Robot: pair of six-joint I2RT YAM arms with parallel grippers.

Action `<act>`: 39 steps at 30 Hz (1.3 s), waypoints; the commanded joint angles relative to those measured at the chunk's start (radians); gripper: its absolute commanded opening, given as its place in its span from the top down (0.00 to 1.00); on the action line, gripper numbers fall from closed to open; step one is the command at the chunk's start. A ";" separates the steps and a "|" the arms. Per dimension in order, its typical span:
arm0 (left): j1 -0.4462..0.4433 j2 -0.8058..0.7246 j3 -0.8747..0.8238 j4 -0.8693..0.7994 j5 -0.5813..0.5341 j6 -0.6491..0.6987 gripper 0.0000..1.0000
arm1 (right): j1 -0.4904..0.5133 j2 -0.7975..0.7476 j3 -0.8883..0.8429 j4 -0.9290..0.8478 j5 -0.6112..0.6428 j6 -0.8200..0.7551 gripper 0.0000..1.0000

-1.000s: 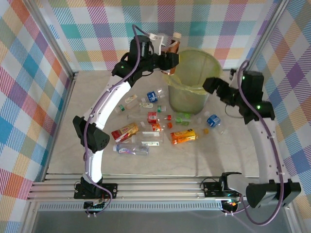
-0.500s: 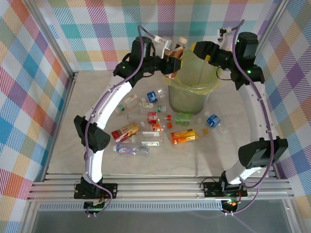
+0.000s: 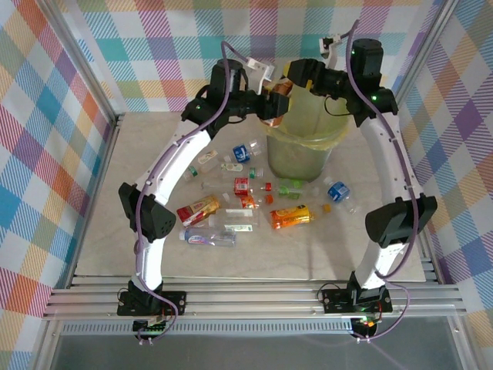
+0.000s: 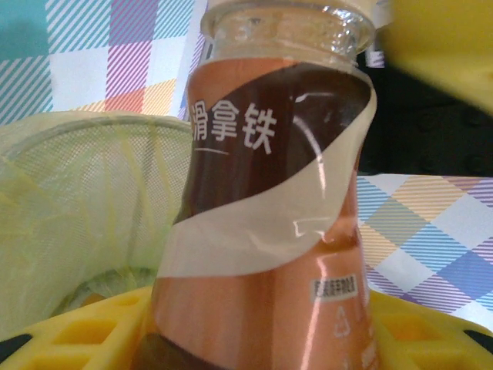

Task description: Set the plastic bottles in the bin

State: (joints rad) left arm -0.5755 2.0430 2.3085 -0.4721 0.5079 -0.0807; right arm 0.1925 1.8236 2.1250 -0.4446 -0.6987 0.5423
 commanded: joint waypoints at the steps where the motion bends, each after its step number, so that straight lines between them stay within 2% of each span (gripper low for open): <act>1: -0.015 -0.005 0.013 0.013 0.024 0.021 0.75 | 0.012 0.033 0.056 -0.037 -0.033 -0.016 0.31; 3: -0.016 -0.002 0.017 0.013 0.025 0.022 0.75 | 0.015 0.048 0.074 -0.051 -0.037 -0.018 0.34; 8: -0.016 0.003 0.023 0.011 -0.004 0.019 0.75 | 0.014 0.074 0.086 -0.071 -0.050 -0.010 0.52; 12: -0.017 0.000 0.023 0.008 -0.029 0.019 0.69 | 0.015 0.076 0.084 -0.073 -0.043 -0.014 0.62; 13: -0.017 -0.001 0.024 0.006 -0.039 0.020 0.64 | 0.015 0.076 0.085 -0.073 -0.038 -0.017 0.63; 14: -0.017 -0.004 0.023 0.002 -0.049 0.023 0.54 | 0.015 0.075 0.087 -0.074 -0.029 -0.023 0.63; 15: -0.017 -0.007 0.023 -0.004 -0.057 0.028 0.42 | 0.015 0.074 0.091 -0.076 -0.022 -0.030 0.63; 17: -0.017 -0.020 0.022 -0.022 -0.078 0.040 0.12 | 0.015 0.074 0.112 -0.096 0.009 -0.054 0.64; 18: -0.017 -0.028 0.022 -0.030 -0.089 0.044 0.02 | 0.012 0.077 0.127 -0.108 0.025 -0.064 0.64; 19: -0.017 -0.039 0.018 -0.039 -0.101 0.049 0.00 | 0.010 0.083 0.150 -0.124 0.047 -0.074 0.64; 24: -0.016 -0.143 -0.076 -0.024 -0.173 0.049 0.00 | -0.010 0.136 0.298 -0.195 0.146 -0.111 0.64; 29: -0.016 -0.336 -0.329 0.084 -0.305 0.028 0.00 | -0.027 0.188 0.397 -0.262 0.315 -0.172 0.63; 34: -0.017 -0.537 -0.586 0.167 -0.486 0.011 0.00 | -0.027 0.213 0.394 -0.331 0.461 -0.271 0.62; 39: -0.015 -0.725 -0.843 0.272 -0.680 -0.034 0.00 | -0.025 0.220 0.301 -0.349 0.508 -0.336 0.62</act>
State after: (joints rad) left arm -0.5823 1.3769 1.5562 -0.2935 -0.0143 -0.0776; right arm 0.1658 2.0312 2.4657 -0.7502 -0.2546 0.2832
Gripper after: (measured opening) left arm 0.997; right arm 0.382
